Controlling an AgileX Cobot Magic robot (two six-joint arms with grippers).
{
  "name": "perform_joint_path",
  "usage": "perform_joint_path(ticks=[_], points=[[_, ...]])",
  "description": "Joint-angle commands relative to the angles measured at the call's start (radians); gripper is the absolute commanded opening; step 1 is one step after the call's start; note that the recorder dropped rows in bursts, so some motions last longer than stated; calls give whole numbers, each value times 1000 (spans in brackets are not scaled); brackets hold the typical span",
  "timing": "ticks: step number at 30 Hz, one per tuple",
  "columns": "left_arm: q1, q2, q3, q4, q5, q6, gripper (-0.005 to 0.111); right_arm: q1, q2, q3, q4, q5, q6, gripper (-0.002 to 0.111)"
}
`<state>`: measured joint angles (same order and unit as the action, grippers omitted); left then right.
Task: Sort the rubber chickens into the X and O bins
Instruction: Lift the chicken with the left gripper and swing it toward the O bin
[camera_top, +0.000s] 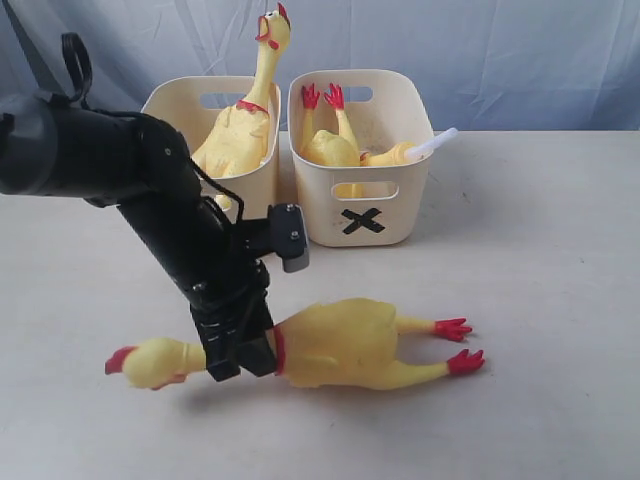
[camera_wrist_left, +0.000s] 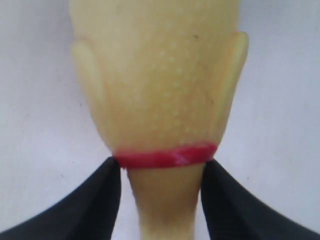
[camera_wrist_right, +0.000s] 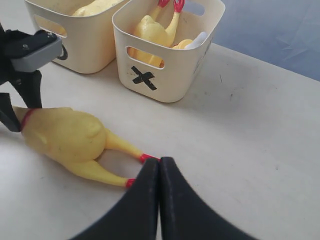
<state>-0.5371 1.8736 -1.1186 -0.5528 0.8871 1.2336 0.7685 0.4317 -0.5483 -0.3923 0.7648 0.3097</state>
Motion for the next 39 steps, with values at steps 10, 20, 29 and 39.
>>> perform_joint_path(ticks=[10, 20, 29, 39], points=[[-4, -198, 1, -83, 0, 5, 0, 0, -7, 4, -3, -12, -4, -1], [-4, -150, 1, -60, 25, 1, 0, 0, -7, 4, -3, -12, -4, -1], [-4, -176, 1, -180, -3, 98, 0, 0, -7, 4, -3, -12, -4, -1], [-2, -250, -1, -215, -218, 112, 0, 0, -7, 4, -3, -12, -4, -1]])
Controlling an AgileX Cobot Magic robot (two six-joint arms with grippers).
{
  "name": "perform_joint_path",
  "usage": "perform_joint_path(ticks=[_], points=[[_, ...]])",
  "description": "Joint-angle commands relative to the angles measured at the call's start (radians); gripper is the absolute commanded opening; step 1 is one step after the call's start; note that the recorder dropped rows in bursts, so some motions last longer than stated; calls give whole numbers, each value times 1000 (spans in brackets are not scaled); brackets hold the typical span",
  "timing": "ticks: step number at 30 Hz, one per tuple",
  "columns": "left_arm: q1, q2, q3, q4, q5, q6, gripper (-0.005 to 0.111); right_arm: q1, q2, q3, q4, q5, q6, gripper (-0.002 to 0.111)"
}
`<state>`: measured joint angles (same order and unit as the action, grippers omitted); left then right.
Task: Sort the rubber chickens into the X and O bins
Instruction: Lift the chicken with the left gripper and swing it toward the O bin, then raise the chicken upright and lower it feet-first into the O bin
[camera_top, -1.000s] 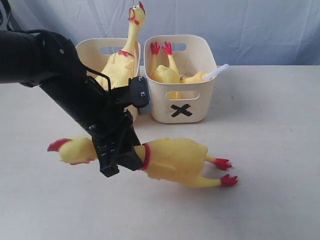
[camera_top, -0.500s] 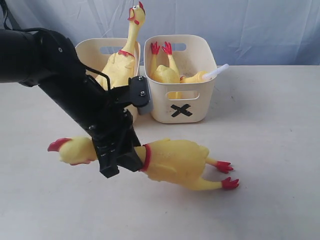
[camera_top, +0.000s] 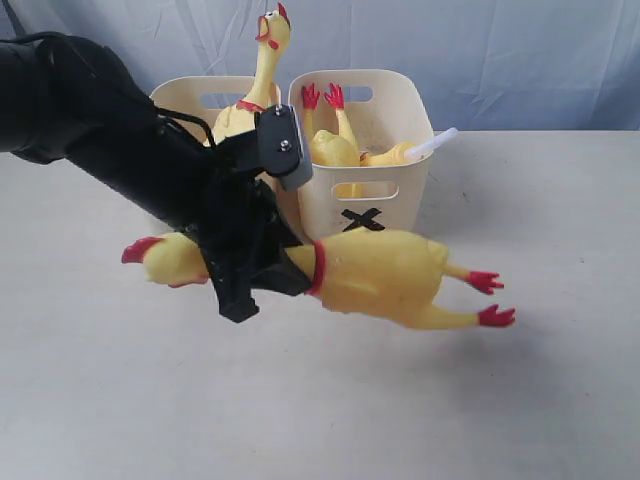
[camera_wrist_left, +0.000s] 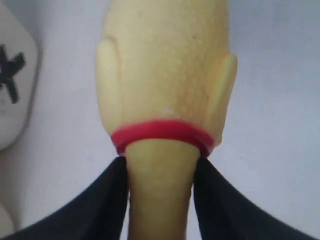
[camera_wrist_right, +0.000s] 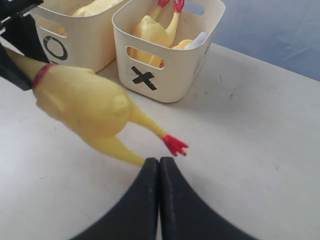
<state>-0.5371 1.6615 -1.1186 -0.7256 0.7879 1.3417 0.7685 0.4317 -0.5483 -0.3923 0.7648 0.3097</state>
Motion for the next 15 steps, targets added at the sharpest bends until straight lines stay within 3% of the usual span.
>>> perform_joint_path(ticks=[1, 9, 15], points=[[-2, -42, -3, -49, -141, 4, 0, 0, -7, 4, -3, -12, -4, -1], [-2, -44, -44, -57, -112, 20, 0, 0, -7, 4, -3, -12, -4, -1], [-2, -44, -75, -141, -101, 61, 0, 0, -7, 4, -3, -12, -4, -1]])
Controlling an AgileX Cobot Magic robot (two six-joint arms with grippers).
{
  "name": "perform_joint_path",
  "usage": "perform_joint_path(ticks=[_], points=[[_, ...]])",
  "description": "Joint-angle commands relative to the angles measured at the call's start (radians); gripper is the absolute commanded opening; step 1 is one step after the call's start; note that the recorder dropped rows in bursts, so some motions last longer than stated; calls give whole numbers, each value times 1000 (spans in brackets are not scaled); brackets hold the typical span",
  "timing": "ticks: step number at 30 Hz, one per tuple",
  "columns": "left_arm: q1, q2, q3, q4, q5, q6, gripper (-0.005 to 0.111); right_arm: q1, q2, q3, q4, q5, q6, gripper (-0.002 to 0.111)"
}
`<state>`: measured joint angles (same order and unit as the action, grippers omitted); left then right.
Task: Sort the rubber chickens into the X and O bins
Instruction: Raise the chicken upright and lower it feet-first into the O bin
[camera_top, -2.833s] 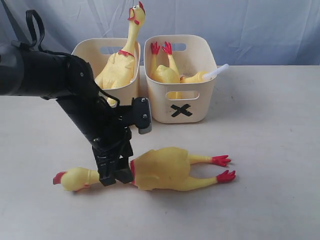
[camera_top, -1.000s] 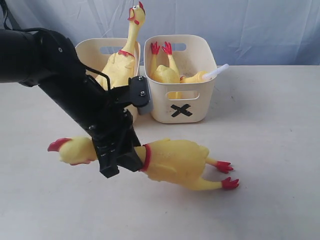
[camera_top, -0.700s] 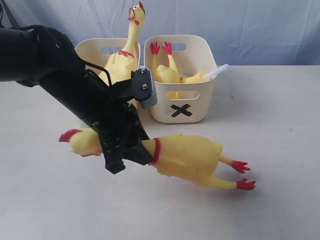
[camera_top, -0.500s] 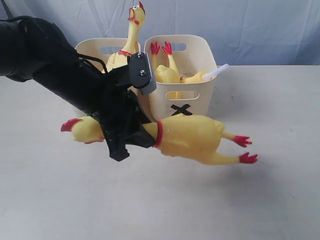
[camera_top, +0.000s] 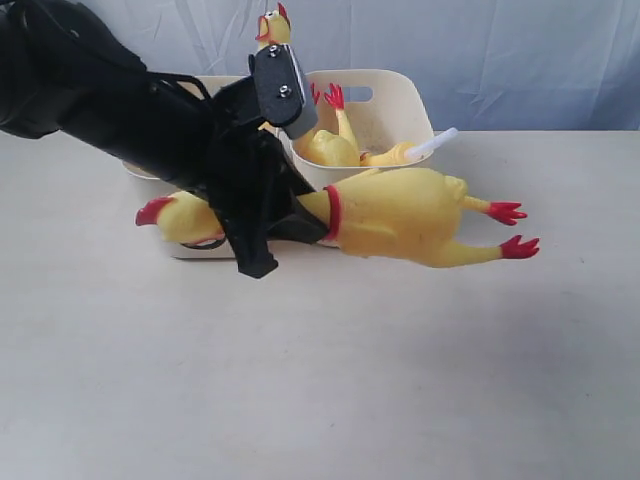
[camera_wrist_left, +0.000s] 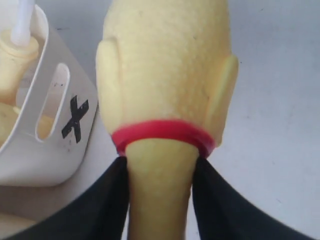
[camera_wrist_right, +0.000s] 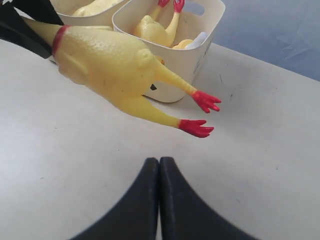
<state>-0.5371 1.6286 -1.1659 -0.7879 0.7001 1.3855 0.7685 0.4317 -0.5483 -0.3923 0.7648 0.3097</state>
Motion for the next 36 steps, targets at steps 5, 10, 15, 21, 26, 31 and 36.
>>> perform_joint_path(ticks=[5, 10, 15, 21, 26, 31, 36], points=[[-2, -11, -49, -149, -109, 65, 0, 0, -7, 4, -3, -12, -4, -1], [-2, -11, -76, -160, -261, 66, 0, 0, -7, 4, -3, -12, -4, -1], [-2, -11, -105, -160, -394, 69, 0, 0, -7, 4, -3, -12, -4, -1], [-2, -9, -121, -165, -561, 73, 0, 0, -7, 4, -3, -12, -4, -1], [44, 42, -121, -210, -707, 70, 0, 0, -7, 4, -3, -12, -4, -1], [107, 118, -134, -210, -781, 15, 0, 0, -7, 4, -3, -8, -4, -1], [127, 172, -190, -205, -801, -27, 0, 0, -7, 4, 1, -8, -4, -1]])
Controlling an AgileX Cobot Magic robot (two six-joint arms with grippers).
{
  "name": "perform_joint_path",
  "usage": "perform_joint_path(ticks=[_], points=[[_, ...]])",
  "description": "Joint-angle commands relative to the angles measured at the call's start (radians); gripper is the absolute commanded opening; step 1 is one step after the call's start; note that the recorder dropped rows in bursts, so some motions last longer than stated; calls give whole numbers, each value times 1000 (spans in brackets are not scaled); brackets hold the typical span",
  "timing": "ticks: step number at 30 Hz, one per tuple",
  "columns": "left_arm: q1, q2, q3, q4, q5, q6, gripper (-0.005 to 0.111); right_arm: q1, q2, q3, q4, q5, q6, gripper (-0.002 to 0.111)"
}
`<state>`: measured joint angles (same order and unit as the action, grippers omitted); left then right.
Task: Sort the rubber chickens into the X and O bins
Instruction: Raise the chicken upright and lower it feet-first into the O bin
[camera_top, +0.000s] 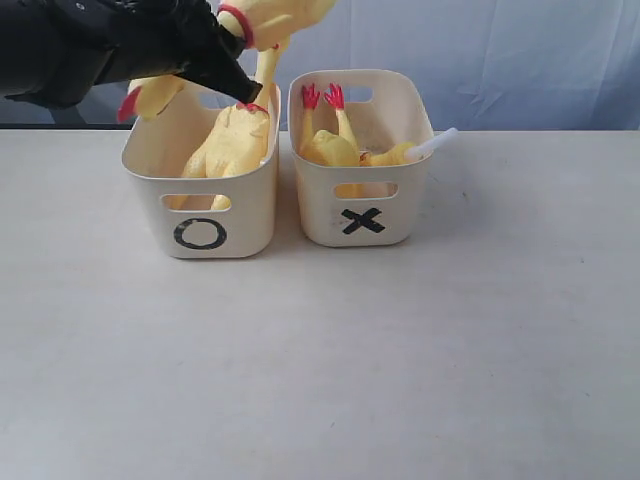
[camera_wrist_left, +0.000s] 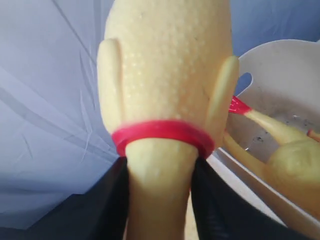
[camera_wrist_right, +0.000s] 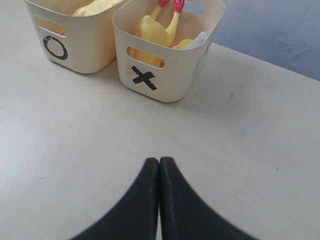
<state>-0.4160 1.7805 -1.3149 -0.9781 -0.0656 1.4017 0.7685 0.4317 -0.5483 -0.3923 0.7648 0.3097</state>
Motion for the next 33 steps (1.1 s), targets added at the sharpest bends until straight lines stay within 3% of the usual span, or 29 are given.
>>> perform_joint_path(ticks=[1, 5, 12, 20, 23, 33], points=[[6, 32, -53, -15, -48, -79, 0, 0, -7, 4, 4, -8, -4, -1], [6, 64, -66, 5, -166, -264, 0, 0, -7, 4, 6, -6, -4, -1], [6, 118, -66, 275, -320, -686, 0, 0, -7, 4, 6, -6, -4, -1], [6, 179, -43, 263, -425, -720, 0, 0, -7, 4, 6, -4, -4, -1], [6, 205, -32, 155, -449, -729, 0, 0, -7, 4, 6, -4, -4, -1], [6, 221, -22, 114, -443, -694, 0, 0, -7, 4, 6, -4, -4, -1]])
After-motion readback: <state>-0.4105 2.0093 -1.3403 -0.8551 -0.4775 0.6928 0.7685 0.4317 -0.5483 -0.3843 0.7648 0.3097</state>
